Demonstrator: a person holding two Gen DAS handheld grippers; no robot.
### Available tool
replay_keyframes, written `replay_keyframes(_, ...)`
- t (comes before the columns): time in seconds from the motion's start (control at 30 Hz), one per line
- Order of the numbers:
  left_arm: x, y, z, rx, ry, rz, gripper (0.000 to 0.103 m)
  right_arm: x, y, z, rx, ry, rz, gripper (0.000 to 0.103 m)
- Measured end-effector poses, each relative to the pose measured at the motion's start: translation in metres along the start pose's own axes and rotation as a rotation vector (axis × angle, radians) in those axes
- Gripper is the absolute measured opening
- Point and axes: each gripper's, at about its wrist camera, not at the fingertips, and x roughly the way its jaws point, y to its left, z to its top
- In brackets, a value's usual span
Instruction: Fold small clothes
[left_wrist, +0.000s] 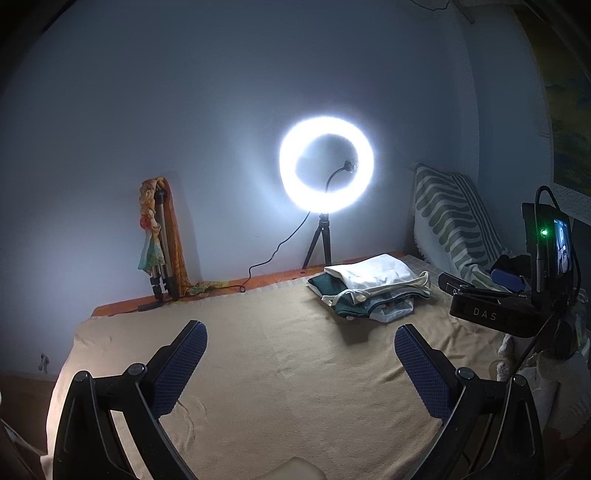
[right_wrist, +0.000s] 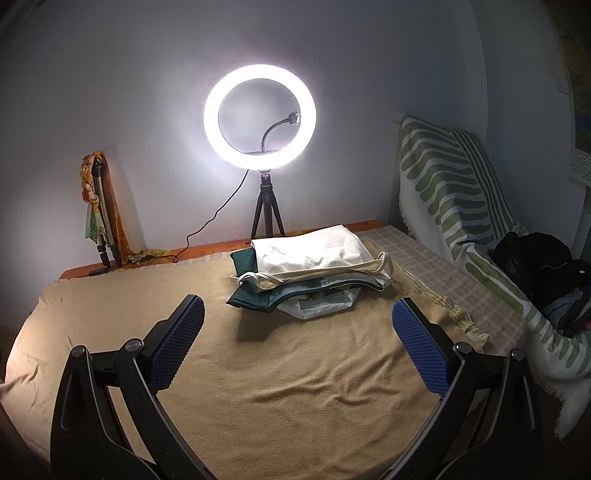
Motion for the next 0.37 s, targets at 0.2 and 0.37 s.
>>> replay_keyframes(0.2, -0.002, 0.005, -0.001, 0.002, -0.005, 0.008, 0.103, -0.001, 0.008, -0.002, -0.017, 0.001, 0.012, 0.103)
replay_keyframes(0.37, -0.003, 0.013, 0.000, -0.011, 0.002, 0.009, 0.103, -0.003, 0.019, -0.002, -0.027, -0.001, 0.029, 0.103)
